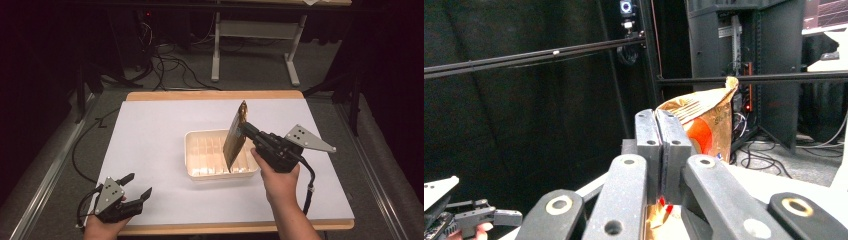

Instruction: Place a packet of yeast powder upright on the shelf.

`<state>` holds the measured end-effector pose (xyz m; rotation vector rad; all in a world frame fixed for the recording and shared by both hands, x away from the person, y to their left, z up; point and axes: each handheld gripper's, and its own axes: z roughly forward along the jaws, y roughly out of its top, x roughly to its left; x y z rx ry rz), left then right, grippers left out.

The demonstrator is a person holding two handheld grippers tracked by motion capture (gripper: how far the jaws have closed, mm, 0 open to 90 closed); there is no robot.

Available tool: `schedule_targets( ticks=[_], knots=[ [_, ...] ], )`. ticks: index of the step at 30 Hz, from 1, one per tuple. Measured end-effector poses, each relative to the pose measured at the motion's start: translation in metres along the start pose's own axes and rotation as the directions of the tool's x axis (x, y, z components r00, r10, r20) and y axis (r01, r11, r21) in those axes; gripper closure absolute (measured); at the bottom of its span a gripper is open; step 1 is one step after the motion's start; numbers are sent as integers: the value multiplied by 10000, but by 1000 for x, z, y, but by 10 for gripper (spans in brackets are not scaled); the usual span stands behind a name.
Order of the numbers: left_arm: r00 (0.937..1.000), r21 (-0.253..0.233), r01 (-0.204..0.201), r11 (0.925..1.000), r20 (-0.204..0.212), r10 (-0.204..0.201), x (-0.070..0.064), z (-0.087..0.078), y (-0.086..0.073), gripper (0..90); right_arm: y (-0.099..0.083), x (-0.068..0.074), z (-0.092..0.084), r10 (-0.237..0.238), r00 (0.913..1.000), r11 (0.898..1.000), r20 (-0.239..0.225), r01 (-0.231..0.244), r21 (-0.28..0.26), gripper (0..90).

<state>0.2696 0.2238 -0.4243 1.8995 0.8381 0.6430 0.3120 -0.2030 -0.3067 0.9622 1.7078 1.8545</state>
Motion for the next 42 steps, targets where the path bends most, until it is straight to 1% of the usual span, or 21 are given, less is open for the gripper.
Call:
schedule_targets(
  ticks=[2,5,6,8,18,29,32,40,42],
  knots=[
    [10000,-14,14,10000,-7,-14,0,0,0,284,-2,3,5,65,10000,10000,-57,-64,63,900],
    [10000,-6,28,10000,1,-28,1,0,0,284,-3,5,13,29,9999,10000,-127,-28,87,900],
    [10000,-4,33,10000,2,-33,1,0,0,284,-4,7,17,29,9998,9999,-190,-27,120,900],
    [10000,-18,38,10000,1,-38,1,0,0,284,-5,8,19,34,9998,9999,-200,-31,126,900],
    [10000,-43,93,9999,14,-93,1,0,0,284,-14,14,43,13,9996,9995,-280,-4,327,900],
    [9999,-52,110,9999,46,-110,1,0,0,284,-26,12,70,132,9999,9980,-81,-127,620,900],
    [10000,-18,32,10000,15,-32,0,1,0,284,-28,12,73,178,9998,9977,-66,-174,650,900],
    [10000,-55,57,10000,60,-56,-1,1,0,284,-35,9,88,220,9996,9961,154,-232,848,900],
    [10000,-75,79,9999,57,-78,0,0,0,284,-36,9,89,182,9997,9960,183,-197,873,900]
  ],
)
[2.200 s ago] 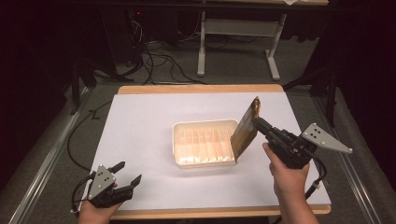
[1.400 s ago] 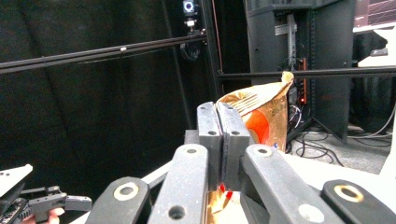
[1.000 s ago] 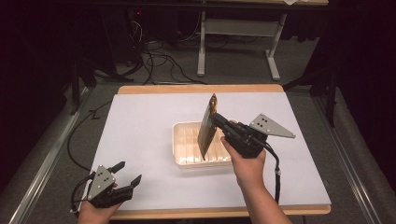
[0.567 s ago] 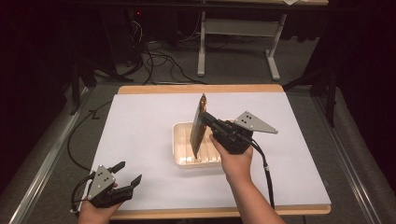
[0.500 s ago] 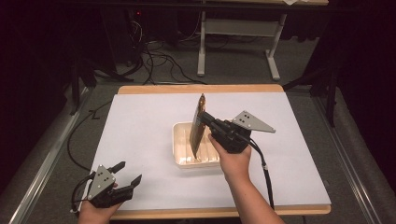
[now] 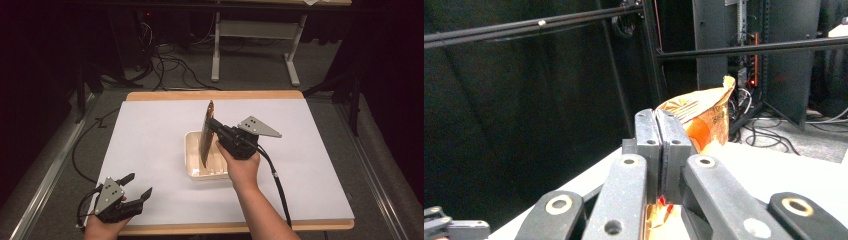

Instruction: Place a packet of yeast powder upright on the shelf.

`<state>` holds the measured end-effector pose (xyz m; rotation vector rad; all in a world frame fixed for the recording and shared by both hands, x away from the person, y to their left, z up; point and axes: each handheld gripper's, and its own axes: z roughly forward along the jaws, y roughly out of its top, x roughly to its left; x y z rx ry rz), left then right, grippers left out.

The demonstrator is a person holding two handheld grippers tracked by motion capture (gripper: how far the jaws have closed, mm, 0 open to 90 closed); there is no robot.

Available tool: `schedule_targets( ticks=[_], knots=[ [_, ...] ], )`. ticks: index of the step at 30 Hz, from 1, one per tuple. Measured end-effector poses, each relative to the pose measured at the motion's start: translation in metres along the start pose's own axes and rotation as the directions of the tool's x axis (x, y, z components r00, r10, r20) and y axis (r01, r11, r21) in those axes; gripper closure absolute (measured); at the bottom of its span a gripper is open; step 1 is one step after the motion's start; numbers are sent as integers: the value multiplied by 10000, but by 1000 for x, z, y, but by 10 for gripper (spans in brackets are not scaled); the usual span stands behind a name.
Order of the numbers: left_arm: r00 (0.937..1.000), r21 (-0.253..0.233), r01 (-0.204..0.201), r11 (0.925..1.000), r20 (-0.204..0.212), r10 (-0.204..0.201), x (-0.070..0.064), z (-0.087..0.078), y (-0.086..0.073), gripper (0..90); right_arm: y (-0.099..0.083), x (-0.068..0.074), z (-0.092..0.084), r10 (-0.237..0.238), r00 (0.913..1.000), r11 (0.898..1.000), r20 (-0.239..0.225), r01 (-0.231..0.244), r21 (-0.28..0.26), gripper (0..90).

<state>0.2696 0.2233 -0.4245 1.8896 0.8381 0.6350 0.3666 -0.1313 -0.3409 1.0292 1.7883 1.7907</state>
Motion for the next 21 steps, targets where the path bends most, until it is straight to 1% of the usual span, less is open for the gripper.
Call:
schedule_targets(
  ticks=[3,7,11,21],
  knots=[
    [10000,4,2,10000,6,-2,0,0,0,284,-3,0,5,-131,9997,9998,192,128,124,900],
    [10000,17,7,10000,19,-7,0,0,0,284,-7,-2,9,-69,9996,9998,282,63,196,900],
    [10000,17,32,10000,30,-32,1,-1,-1,284,-14,-5,13,33,9993,9995,370,-45,327,900],
    [10000,61,11,10000,5,-11,1,-2,-1,284,-27,-6,16,46,9995,9982,317,-65,604,899]
  ],
)
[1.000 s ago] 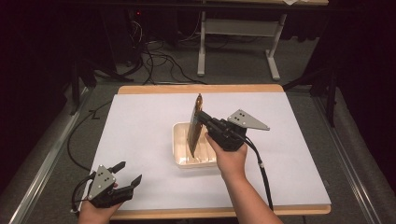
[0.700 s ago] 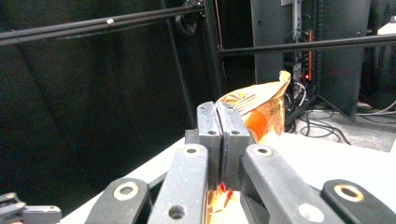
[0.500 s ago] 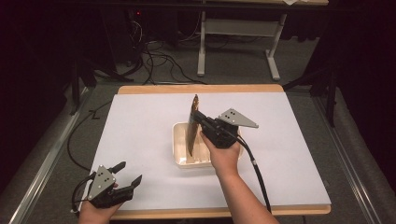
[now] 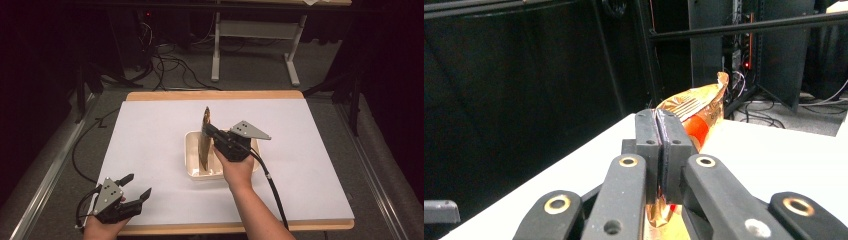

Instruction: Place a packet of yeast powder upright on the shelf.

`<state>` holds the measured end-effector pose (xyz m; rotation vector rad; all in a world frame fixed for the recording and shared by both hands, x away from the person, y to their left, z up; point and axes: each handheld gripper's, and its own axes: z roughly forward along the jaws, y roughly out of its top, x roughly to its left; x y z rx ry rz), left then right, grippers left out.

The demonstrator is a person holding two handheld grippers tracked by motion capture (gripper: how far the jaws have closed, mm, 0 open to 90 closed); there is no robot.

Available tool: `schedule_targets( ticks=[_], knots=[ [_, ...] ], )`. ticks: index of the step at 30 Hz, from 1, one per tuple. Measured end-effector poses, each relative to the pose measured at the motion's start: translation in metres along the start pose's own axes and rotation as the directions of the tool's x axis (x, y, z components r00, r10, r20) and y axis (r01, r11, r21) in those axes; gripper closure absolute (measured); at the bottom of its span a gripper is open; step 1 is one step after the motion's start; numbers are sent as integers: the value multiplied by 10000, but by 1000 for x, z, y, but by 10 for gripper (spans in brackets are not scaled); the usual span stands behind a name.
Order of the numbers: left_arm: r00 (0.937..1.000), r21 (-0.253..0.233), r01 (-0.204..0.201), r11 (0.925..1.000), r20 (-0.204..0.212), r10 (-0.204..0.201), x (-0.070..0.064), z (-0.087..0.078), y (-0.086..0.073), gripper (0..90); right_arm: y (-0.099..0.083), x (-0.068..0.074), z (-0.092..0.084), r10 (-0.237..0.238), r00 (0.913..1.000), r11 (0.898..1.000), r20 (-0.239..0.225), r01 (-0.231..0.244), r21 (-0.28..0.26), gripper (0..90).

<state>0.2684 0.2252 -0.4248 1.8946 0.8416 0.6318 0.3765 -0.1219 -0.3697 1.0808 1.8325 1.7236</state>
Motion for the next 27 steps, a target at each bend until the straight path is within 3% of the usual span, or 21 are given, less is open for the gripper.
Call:
schedule_targets(
  ticks=[9,17,27],
  knots=[
    [10000,32,-45,10000,18,45,-1,1,0,284,-21,-1,0,-127,9999,9996,-2,127,265,892],
    [10000,55,-62,10000,22,62,-1,2,0,284,-20,0,-1,-159,9999,9993,3,159,339,885],
    [9999,63,-99,9999,23,99,-1,1,0,284,-12,5,-1,-334,9994,9972,36,331,678,719]
  ],
)
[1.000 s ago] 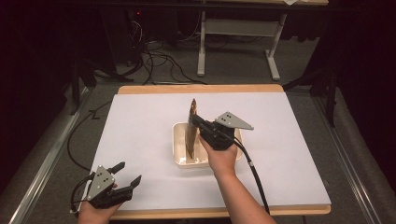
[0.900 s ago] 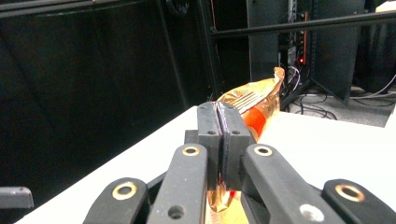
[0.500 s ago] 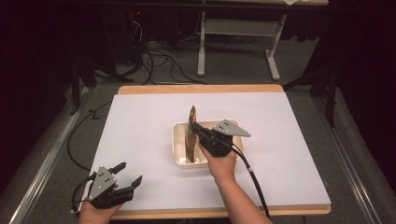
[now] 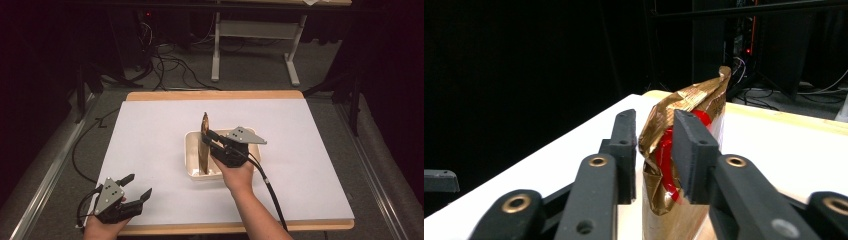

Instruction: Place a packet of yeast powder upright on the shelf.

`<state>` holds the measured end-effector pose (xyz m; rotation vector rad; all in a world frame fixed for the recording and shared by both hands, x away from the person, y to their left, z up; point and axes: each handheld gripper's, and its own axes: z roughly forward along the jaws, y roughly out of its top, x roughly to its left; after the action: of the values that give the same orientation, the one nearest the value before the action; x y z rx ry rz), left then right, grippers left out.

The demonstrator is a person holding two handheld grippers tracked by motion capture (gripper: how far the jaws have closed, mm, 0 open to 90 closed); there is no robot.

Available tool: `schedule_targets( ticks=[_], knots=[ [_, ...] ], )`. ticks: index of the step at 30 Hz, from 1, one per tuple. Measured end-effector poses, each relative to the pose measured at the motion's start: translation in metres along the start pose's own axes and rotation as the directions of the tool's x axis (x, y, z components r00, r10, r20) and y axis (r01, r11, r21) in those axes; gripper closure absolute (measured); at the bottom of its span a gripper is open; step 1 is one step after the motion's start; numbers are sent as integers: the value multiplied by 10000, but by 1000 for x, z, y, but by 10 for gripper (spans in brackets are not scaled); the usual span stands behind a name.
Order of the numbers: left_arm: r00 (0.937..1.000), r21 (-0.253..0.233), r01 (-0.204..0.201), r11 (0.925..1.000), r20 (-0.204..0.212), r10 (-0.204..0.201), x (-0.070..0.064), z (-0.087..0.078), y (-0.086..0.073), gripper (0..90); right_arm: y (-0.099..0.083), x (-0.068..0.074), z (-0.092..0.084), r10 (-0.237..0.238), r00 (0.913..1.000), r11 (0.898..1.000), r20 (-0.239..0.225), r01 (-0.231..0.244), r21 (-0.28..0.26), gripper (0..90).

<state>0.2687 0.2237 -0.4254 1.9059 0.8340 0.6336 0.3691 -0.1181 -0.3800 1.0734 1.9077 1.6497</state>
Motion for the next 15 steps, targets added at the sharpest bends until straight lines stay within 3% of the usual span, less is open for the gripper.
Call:
schedule_targets(
  ticks=[8,10,12,13,15],
  knots=[
    [10000,-31,43,10000,-19,-43,0,-1,0,284,9,-2,-4,161,9998,9998,106,-162,110,588],
    [10000,-21,34,10000,-19,-35,0,-1,0,284,11,-3,-6,109,9999,9999,123,-110,15,524],
    [10000,-6,47,10000,-16,-47,0,-1,0,284,13,-3,-8,61,9999,10000,90,-61,-14,380],
    [10000,-10,42,10000,-20,-42,0,-1,0,284,13,-3,-8,61,9999,10000,90,-61,-14,380],
    [10000,-5,21,10000,-16,-21,0,-1,0,284,14,-4,-8,21,9996,10000,291,-21,5,282]
  ],
)
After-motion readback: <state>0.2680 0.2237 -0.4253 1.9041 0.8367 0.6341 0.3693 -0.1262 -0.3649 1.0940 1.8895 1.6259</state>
